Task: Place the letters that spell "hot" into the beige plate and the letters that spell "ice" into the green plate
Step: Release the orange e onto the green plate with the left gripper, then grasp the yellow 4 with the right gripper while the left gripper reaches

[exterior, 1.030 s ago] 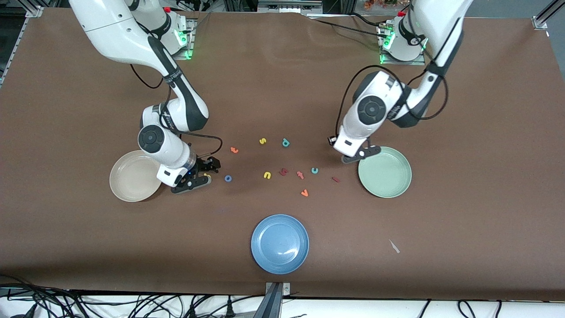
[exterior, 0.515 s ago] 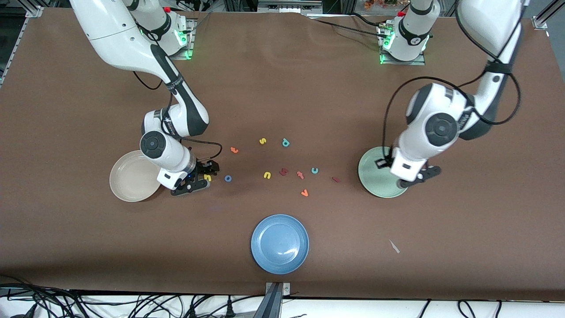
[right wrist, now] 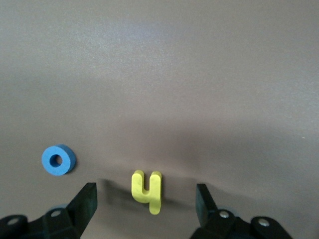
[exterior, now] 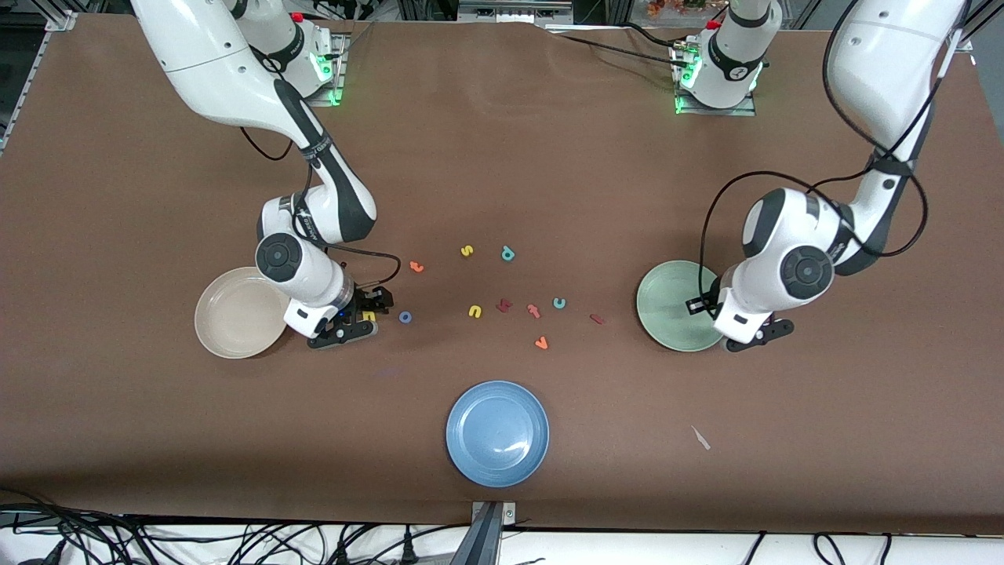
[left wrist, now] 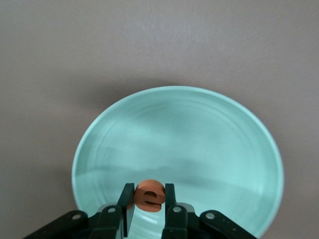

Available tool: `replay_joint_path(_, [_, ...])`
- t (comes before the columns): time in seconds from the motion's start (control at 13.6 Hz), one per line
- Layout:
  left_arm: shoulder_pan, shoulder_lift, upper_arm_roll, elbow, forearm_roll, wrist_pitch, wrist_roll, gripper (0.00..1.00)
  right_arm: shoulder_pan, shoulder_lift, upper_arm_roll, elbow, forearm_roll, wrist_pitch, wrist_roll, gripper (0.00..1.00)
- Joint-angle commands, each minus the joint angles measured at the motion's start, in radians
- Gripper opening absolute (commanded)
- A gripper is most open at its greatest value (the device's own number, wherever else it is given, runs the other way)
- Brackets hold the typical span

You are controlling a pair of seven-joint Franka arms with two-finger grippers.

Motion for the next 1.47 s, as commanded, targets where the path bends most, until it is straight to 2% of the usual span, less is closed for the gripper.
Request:
replay_joint_path(0.0, [0.022,0.012,-0.009,0.011,0.063,0.0,0.01,0.32,0.026,0.017,-0.019,0.03,0.004,-0.01,0.015,0.81])
replay_joint_path(0.07, [0.022,0.012,-0.009,0.013,0.064,0.0,0.011,0.41,0.04,0.017,-0.023,0.03,0.004,-0.01,0.017,0.8])
replay_joint_path(0.15, [0.022,0.012,-0.009,0.014,0.064,0.0,0.01,0.62,0.046,0.017,-0.032,0.03,0.004,-0.01,0.017,0.77])
replay_joint_path(0.22, [0.022,0.009,-0.01,0.016,0.064,-0.006,-0.001,0.89,0.048,0.017,-0.034,0.03,0.004,-0.01,0.017,0.74])
replay_joint_path(0.29, [0.023,-0.002,-0.013,0.014,0.063,-0.015,-0.009,1.0,0.049,0.017,-0.034,0.028,0.004,-0.01,0.017,0.72])
replay_joint_path(0.52, [0.008,-0.072,-0.029,0.04,0.043,-0.052,-0.024,1.0,0.049,0.017,-0.035,0.028,0.004,-0.013,0.014,0.69])
replay_joint_path(0.59, [0.008,-0.075,-0.059,0.054,0.006,-0.052,-0.065,1.0,0.049,0.017,-0.039,0.028,0.005,-0.013,0.015,0.67])
replay_joint_path(0.74, [-0.019,-0.072,-0.076,0.111,-0.016,-0.052,-0.198,1.0,0.049,0.017,-0.045,0.024,0.007,-0.013,0.02,0.66])
replay_joint_path(0.96, [-0.102,-0.019,-0.078,0.186,-0.016,-0.047,-0.47,1.0,0.049,0.017,-0.049,0.022,0.008,-0.013,0.021,0.66])
replay_joint_path(1.1, [-0.145,0.027,-0.078,0.207,-0.014,-0.04,-0.573,1.0,0.049,0.017,-0.049,0.021,0.008,-0.013,0.021,0.72])
replay_joint_path(1.4, [-0.204,0.127,-0.066,0.249,0.001,0.049,-0.778,1.0,0.049,0.016,-0.049,0.027,0.007,-0.044,0.02,0.7])
